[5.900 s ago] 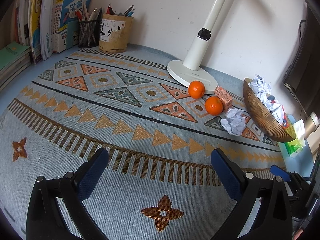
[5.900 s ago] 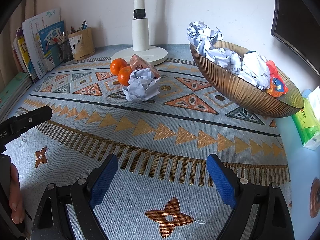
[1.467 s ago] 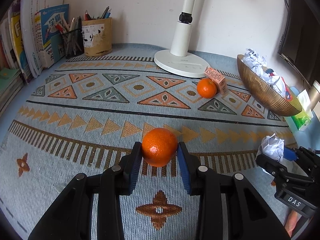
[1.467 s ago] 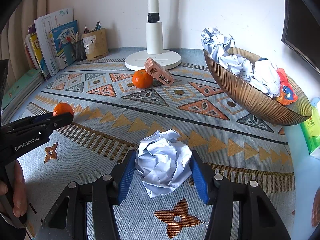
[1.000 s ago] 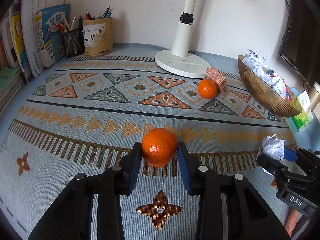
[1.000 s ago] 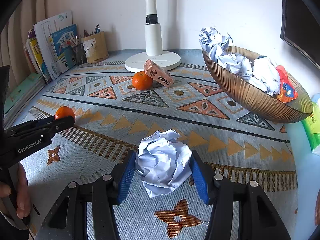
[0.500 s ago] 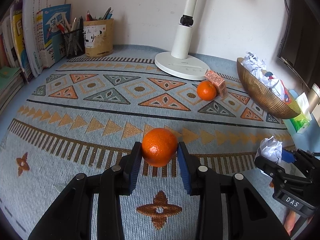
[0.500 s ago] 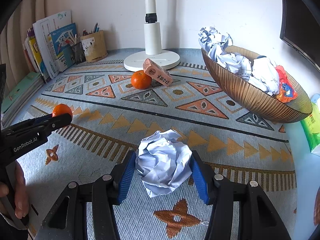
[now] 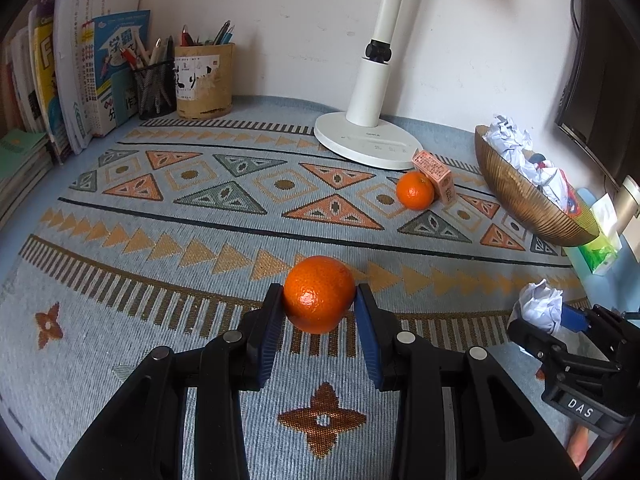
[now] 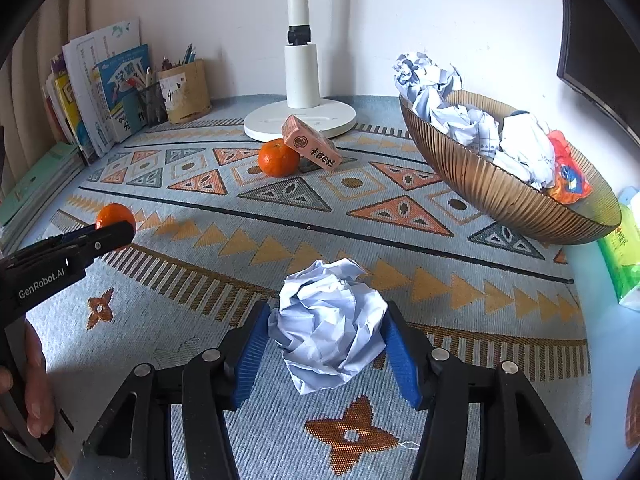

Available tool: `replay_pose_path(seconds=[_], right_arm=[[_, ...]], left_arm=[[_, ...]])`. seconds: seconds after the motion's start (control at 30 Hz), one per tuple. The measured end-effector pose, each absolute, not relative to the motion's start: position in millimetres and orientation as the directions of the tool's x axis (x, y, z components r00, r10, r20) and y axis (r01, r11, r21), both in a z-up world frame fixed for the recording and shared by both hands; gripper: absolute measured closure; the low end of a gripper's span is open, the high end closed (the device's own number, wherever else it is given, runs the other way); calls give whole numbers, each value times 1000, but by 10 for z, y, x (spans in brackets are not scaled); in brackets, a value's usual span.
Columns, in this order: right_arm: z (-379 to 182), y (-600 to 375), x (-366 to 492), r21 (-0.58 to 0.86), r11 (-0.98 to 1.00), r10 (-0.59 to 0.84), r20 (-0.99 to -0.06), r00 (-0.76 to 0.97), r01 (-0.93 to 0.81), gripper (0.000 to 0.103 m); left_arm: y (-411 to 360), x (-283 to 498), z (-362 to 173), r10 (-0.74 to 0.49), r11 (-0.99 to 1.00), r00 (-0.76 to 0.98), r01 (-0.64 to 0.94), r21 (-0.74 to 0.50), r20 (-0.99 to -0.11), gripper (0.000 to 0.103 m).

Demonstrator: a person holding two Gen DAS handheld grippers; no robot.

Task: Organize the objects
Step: 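Hold the orange and paper ball raised above the rug, then carry orange and paper ball over the gold bowl and open both grippers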

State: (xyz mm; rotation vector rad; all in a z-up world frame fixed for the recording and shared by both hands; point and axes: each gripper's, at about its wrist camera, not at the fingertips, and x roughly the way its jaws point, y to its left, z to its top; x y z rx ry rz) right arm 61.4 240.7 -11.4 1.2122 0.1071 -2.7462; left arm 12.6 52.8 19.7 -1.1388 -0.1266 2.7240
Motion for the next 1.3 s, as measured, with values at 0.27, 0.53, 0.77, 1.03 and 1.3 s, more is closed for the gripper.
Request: replay_pose_path(seconds=[0.27,0.53,0.77,1.03,1.3], right_arm=[[-105,2409,630,-2,-988,-103,-736,-669,154,48],[-68,2544,629,93,-988,-152,-723,-674,123,48],[132,2876,739,234,-965,-251,-697,-672,117,48],[744,3759,807,326,-945,-210,-592,-778,8,49],[791,4061,609,419,-906,-325,-601,-730,59,34]], left_arm=[[514,130,195,198,-980,-689,-128,-152,-698,70],[537,134,206,206,-979,-690,-146,-145,-693,70],[861,124,489,285,-955,-677,-258,-144,-679,70],[1812,-157,1007,407,-887,-655,-449,-104,-636,70],[2309,-432,1138,474,-843,-614,-523,-124,-632,70]])
